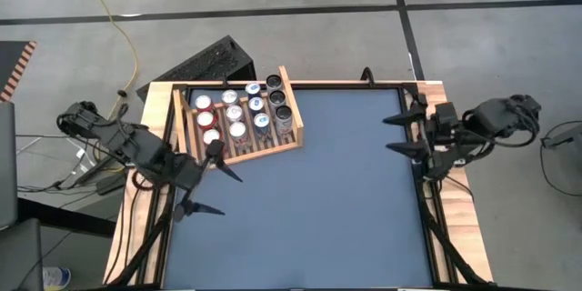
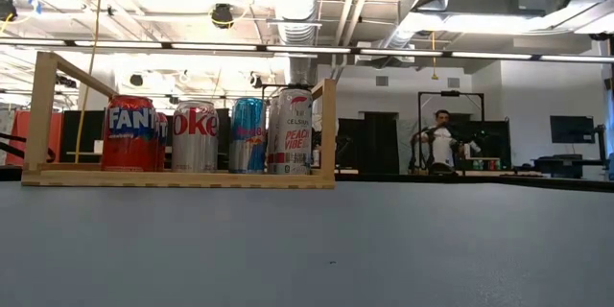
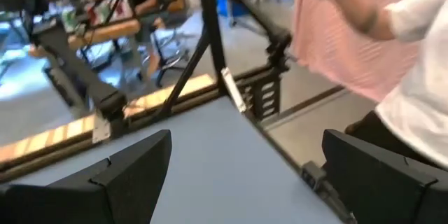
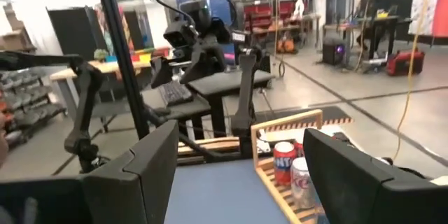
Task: Place canned beverage on shelf
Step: Return to Home Position
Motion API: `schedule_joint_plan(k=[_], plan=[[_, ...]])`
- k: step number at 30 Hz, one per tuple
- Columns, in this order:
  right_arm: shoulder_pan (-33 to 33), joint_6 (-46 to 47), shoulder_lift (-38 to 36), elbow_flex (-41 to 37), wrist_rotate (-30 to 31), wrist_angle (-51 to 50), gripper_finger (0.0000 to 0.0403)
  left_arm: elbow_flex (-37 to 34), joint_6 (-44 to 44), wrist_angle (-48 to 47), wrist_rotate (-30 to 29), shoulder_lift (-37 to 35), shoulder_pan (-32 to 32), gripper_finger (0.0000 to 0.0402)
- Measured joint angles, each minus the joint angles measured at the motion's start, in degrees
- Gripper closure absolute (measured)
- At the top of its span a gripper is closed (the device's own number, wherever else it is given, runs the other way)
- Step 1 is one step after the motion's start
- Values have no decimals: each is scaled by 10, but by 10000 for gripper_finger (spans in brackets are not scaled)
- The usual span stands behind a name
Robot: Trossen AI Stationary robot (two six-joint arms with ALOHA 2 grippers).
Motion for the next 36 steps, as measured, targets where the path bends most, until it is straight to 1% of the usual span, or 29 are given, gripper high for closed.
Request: schedule_joint_plan(k=[4,8,11,14,18,20,23,26,29,31,33,35,36], plan=[[0,-24,-62,-93,2,72,112,0,3,-9,43,-38,17,44],[1,-22,-138,-184,0,136,112,0,-12,-48,30,-82,33,44],[1,-12,-193,-231,0,170,112,-24,-22,-38,24,-118,35,44],[1,-17,-233,-264,-6,174,112,-75,-27,-23,20,-162,35,44],[1,-26,-289,-295,-20,188,112,-177,-54,64,14,-239,34,44],[1,-26,-314,-310,-32,187,112,-224,-75,94,10,-281,34,44],[1,-27,-340,-335,-34,177,112,-281,-100,121,9,-334,34,44],[1,-36,-372,-365,-33,180,112,-325,-110,126,8,-387,34,44],[1,-39,-412,-406,-32,198,112,-362,-125,137,-9,-446,34,44],[0,-40,-416,-426,-29,227,112,-382,-132,134,-13,-491,34,44],[0,-43,-416,-432,-36,215,112,-401,-138,124,-13,-538,34,44],[1,-43,-413,-435,-36,223,112,-418,-148,124,-24,-583,34,44],[0,-43,-412,-436,-30,219,112,-425,-155,123,-32,-586,34,44]])
